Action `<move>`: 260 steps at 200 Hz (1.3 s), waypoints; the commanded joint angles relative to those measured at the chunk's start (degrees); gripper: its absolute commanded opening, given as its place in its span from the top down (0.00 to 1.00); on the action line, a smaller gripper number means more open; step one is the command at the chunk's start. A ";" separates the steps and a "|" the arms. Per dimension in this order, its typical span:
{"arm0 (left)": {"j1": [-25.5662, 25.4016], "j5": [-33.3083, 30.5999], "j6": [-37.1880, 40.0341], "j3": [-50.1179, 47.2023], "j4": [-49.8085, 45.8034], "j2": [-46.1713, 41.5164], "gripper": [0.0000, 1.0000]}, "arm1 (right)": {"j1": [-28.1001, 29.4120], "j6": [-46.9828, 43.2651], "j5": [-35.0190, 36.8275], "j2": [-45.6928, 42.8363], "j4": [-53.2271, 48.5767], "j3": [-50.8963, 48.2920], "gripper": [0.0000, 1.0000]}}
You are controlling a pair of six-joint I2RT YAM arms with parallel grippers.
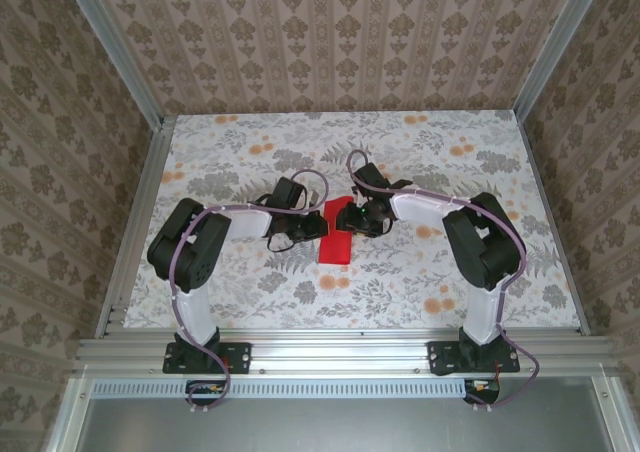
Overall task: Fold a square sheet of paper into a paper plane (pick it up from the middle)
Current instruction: Fold the square sheet of paper in half at the center of the table.
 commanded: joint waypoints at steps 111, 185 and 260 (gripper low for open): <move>2.02 -8.63 -3.05 0.05 -4.29 -9.05 0.68 | -0.16 -1.85 2.27 4.99 -3.22 0.79 0.64; 4.12 -10.78 -4.17 -2.60 -2.81 -10.58 0.67 | -0.16 -3.08 2.36 7.05 -6.01 1.30 0.63; 4.29 -9.67 -3.06 -3.06 -2.67 -10.30 0.67 | -0.07 -2.90 3.15 9.49 -8.09 3.07 0.61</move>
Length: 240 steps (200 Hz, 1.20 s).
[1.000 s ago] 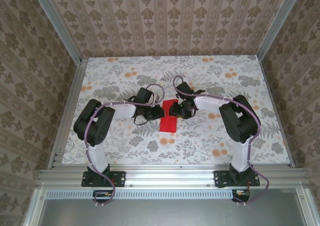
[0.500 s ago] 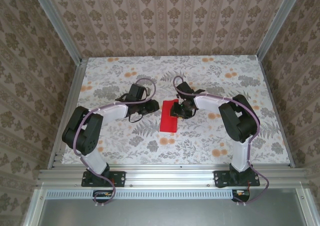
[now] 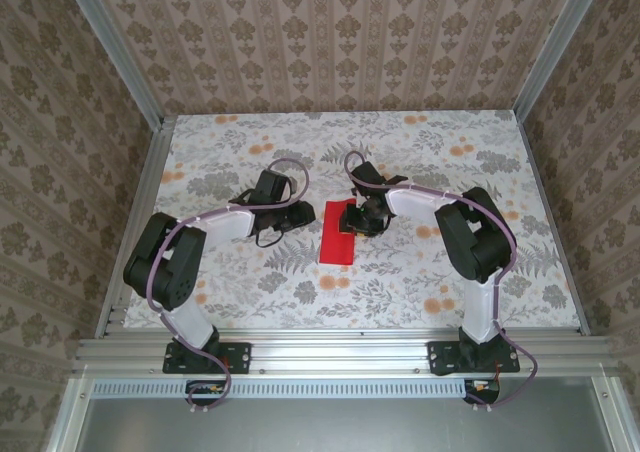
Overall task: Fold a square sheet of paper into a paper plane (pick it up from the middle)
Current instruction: Fold the square sheet of paper in half at the center of the table, then hold the square sheet of paper at the center of the table.
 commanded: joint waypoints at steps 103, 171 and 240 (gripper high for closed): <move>-0.15 3.43 0.55 0.44 1.34 1.47 0.67 | 0.39 -1.05 3.50 6.89 -3.83 -0.37 0.58; -2.17 9.87 1.04 3.01 3.27 5.29 0.74 | 0.40 -1.15 4.03 7.49 -5.23 -0.28 0.58; -3.42 12.05 1.88 5.60 2.45 8.82 0.81 | 0.39 -1.09 4.01 7.86 -5.16 -0.38 0.58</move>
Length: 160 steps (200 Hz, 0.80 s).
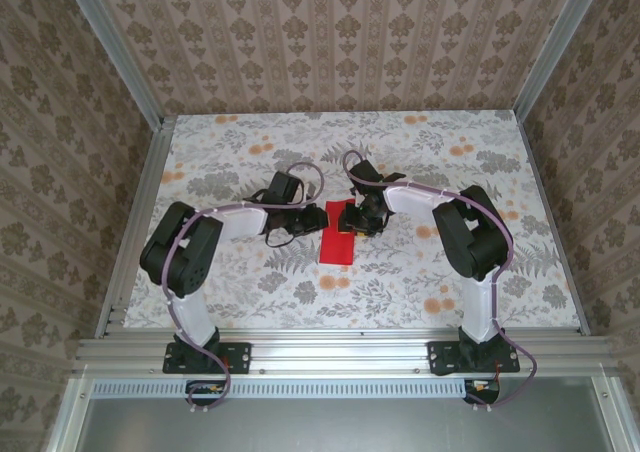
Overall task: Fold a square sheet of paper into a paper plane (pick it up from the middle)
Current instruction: Hold the square sheet of paper at the center of the table.
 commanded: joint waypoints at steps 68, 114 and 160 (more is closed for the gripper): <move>-1.42 0.60 2.70 3.87 -3.01 4.15 0.86 | 0.56 -0.61 4.11 6.75 -2.41 -2.71 0.58; -1.44 -0.71 2.63 4.05 -4.87 5.69 0.88 | 0.66 -0.57 4.06 6.83 -2.34 -2.82 0.58; -1.61 -2.26 2.80 3.99 -7.38 6.71 0.89 | 0.65 -0.38 3.99 6.07 -1.92 -2.87 0.58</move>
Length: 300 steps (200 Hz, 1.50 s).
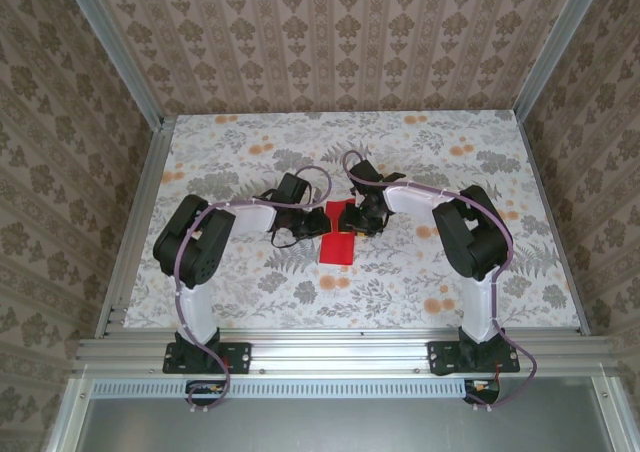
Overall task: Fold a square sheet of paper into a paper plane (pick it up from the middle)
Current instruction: Hold the square sheet of paper at the center of the table, then first fold in half a square sheet of paper at the center of the table.
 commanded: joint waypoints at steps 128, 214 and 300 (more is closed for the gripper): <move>-0.52 -5.35 4.30 2.51 -10.70 3.75 0.91 | -0.16 3.37 2.41 -12.72 14.29 -11.09 0.64; -0.83 -5.52 4.48 3.91 -12.10 5.37 0.91 | 0.67 4.60 -6.01 -5.87 16.22 -9.22 0.81; -0.92 -7.20 4.28 3.63 -13.73 6.54 0.91 | -3.37 3.39 -6.24 -4.86 18.61 -15.60 0.82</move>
